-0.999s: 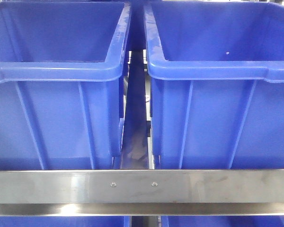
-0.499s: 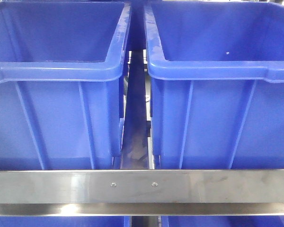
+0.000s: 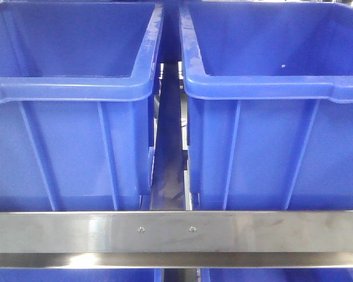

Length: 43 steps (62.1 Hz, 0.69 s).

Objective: Sort and place red and blue blocks on shelf

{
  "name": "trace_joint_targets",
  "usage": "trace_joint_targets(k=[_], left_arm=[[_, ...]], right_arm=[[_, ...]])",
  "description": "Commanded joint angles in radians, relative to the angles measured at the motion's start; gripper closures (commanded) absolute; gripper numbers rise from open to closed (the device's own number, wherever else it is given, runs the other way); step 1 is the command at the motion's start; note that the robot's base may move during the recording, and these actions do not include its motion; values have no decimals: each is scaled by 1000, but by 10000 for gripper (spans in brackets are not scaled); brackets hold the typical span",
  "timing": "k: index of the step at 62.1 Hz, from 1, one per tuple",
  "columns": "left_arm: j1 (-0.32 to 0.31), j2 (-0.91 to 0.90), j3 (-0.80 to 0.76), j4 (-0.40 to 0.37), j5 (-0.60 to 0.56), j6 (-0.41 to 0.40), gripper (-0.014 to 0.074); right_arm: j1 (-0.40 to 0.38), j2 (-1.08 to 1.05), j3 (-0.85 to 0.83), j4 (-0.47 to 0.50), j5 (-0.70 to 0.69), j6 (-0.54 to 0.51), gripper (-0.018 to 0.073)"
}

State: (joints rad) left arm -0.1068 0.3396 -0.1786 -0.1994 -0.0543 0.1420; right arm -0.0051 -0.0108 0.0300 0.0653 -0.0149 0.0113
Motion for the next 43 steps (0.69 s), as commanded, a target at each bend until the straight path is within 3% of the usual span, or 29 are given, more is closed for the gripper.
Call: trace_joint_targets(k=[1, 24, 43], left_arm=[[1, -33, 15, 27, -81, 2, 470], [7, -214, 193, 31, -81, 2, 470], [99, -336, 231, 27, 0, 1, 470]], right_arm=[[-2, -21, -24, -6, -79, -4, 515], [-2, -21, -24, -6, -79, -4, 515], [-2, -21, -24, -6, -79, -4, 515]])
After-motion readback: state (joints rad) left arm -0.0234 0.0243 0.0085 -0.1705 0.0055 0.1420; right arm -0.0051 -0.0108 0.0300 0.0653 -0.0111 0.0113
